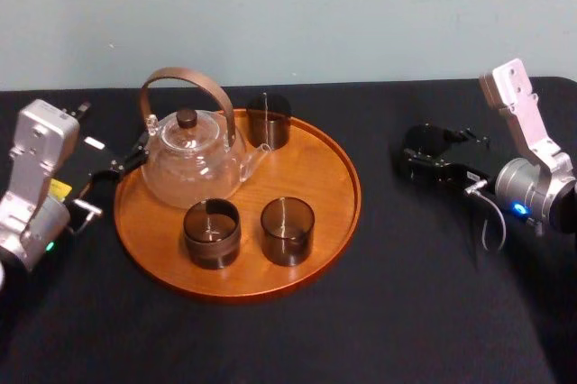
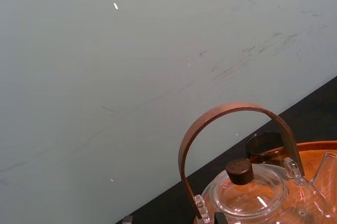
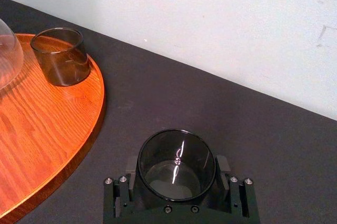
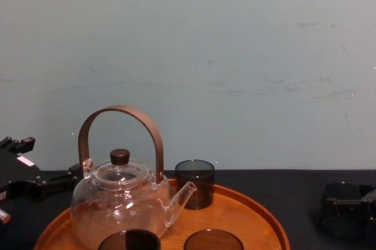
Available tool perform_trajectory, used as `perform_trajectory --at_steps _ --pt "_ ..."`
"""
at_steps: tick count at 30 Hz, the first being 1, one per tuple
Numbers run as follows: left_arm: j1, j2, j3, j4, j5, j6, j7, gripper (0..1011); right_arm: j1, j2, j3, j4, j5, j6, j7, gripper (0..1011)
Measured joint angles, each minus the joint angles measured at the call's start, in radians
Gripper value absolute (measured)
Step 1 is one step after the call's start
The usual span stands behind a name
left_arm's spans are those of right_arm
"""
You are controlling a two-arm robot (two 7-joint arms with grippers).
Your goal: Pick up the glass from the table and place it on the tray.
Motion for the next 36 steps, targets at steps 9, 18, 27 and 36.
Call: perform_trajectory --at_steps 9,18,27,36 --pt "0.000 0.000 0.000 0.000 0.000 0.000 0.000 1001 0.000 0.000 0.006 0.005 0.011 -0.002 0.013 900" --pt "0.000 0.000 0.000 0.000 0.000 0.000 0.000 1001 -0.001 0.007 0.008 0.004 0.027 -0.003 0.031 900" --pt "0.000 0.000 0.000 0.000 0.000 0.000 0.000 1001 -0.007 0.021 0.008 -0.029 0.041 0.004 0.037 900" --pt "0.000 0.000 0.000 0.000 0.000 0.000 0.000 1001 -0.023 0.037 0.004 -0.087 0.048 0.021 0.037 900"
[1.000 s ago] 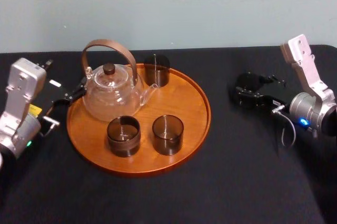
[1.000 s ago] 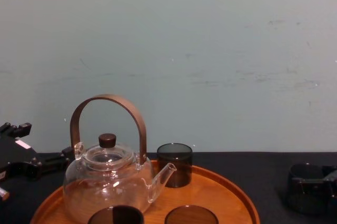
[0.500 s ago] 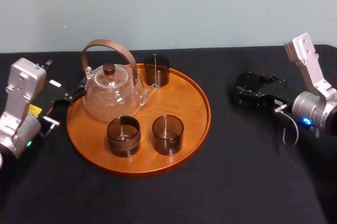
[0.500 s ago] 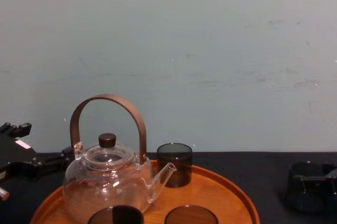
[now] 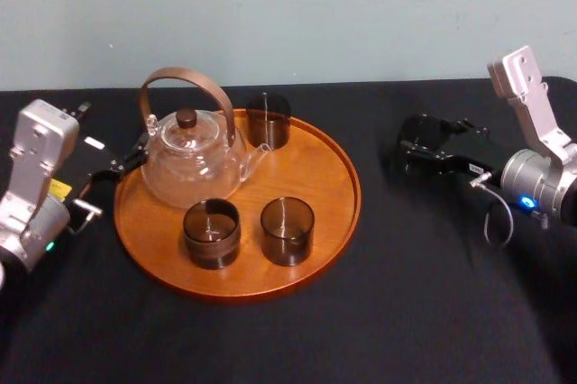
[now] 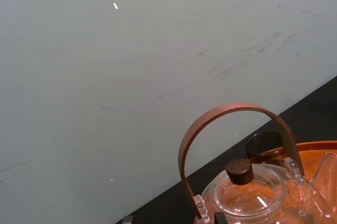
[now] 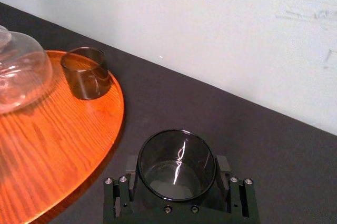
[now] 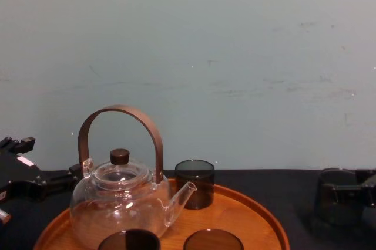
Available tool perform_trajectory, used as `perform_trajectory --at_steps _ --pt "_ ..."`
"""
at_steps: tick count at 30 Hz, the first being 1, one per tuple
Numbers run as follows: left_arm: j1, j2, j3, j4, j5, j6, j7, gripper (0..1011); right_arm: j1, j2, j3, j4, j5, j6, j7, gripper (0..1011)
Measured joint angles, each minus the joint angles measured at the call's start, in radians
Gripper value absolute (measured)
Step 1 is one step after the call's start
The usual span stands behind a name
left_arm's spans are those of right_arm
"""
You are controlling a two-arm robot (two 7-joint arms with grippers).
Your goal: Pick up the glass from the table and place it on the tray.
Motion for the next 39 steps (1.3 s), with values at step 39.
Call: perform_trajectory --at_steps 39 --pt "0.000 0.000 0.000 0.000 0.000 0.000 0.000 1001 -0.005 -0.015 -0.142 -0.154 -0.064 0.005 0.026 900"
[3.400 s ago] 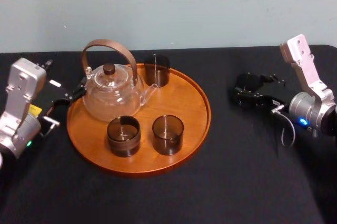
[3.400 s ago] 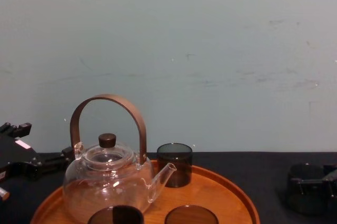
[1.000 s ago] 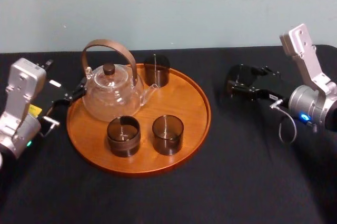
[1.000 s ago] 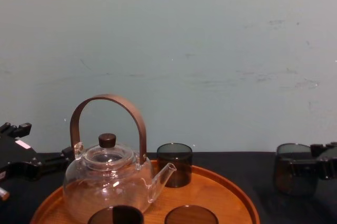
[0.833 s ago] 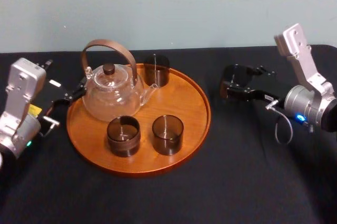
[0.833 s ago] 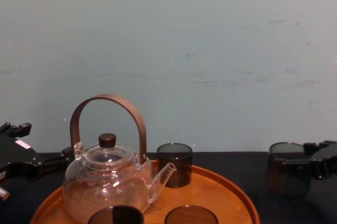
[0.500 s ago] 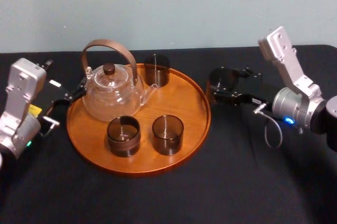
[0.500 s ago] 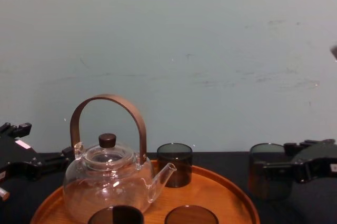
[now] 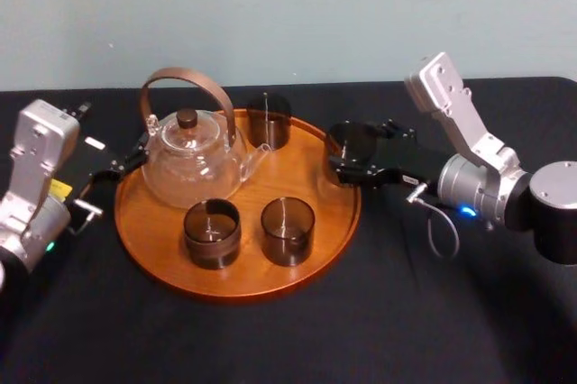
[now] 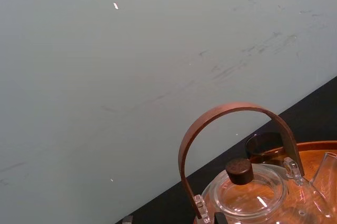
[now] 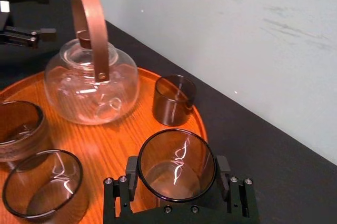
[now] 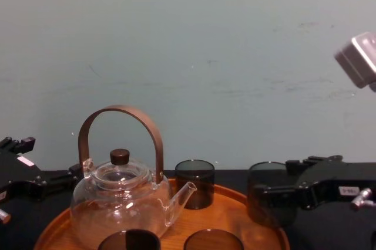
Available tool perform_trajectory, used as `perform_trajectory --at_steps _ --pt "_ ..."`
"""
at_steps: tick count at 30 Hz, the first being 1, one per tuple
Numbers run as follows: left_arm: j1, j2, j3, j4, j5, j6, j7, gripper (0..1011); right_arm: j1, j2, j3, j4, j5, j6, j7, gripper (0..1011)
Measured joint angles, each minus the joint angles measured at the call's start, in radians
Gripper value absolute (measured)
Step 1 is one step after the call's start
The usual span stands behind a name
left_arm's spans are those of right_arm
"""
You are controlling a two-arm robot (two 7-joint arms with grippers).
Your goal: Pick up the glass from the table and place it on the tray.
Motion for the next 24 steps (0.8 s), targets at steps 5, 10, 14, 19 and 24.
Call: perform_trajectory --at_steps 5,10,14,19,24 --pt "0.000 0.000 0.000 0.000 0.000 0.000 0.000 1001 0.018 -0.010 -0.019 0.016 -0.009 -0.003 0.011 900" --pt "0.000 0.000 0.000 0.000 0.000 0.000 0.000 1001 0.042 -0.023 -0.036 0.044 -0.018 -0.007 0.021 900" --pt "0.000 0.000 0.000 0.000 0.000 0.000 0.000 1001 0.059 -0.032 -0.045 0.066 -0.023 -0.012 0.028 900" --pt "0.000 0.000 0.000 0.000 0.000 0.000 0.000 1001 0.083 -0.044 -0.055 0.098 -0.027 -0.018 0.035 900" --pt "0.000 0.000 0.000 0.000 0.000 0.000 0.000 1001 0.105 -0.057 -0.063 0.134 -0.030 -0.027 0.041 900"
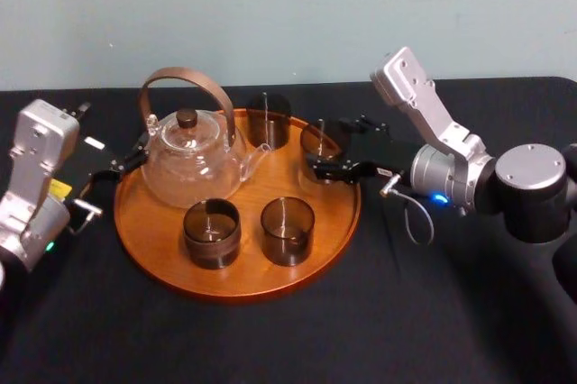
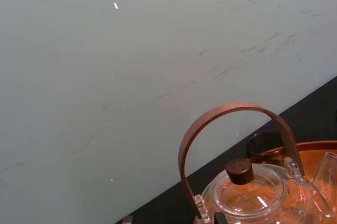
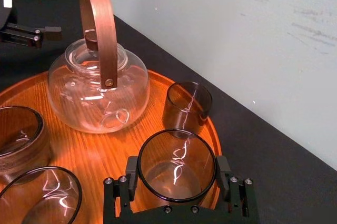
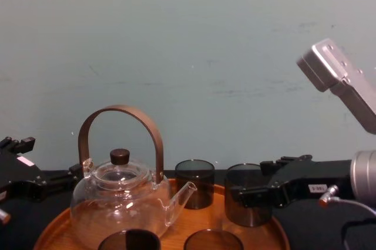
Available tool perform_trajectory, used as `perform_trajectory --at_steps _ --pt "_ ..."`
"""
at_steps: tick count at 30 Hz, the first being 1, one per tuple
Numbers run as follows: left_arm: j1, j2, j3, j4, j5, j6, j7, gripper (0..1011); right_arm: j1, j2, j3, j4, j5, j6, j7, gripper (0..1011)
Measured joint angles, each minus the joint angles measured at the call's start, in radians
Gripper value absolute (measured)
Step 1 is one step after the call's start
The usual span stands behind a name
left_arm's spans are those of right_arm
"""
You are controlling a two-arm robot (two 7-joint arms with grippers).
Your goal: Pick up the glass from the table and place it on the tray.
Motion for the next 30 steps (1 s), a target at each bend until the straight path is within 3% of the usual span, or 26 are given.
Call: perform_trajectory --at_steps 30 --pt "0.000 0.000 0.000 0.000 0.000 0.000 0.000 1001 0.046 -0.045 -0.033 0.105 -0.013 -0.037 0.015 900"
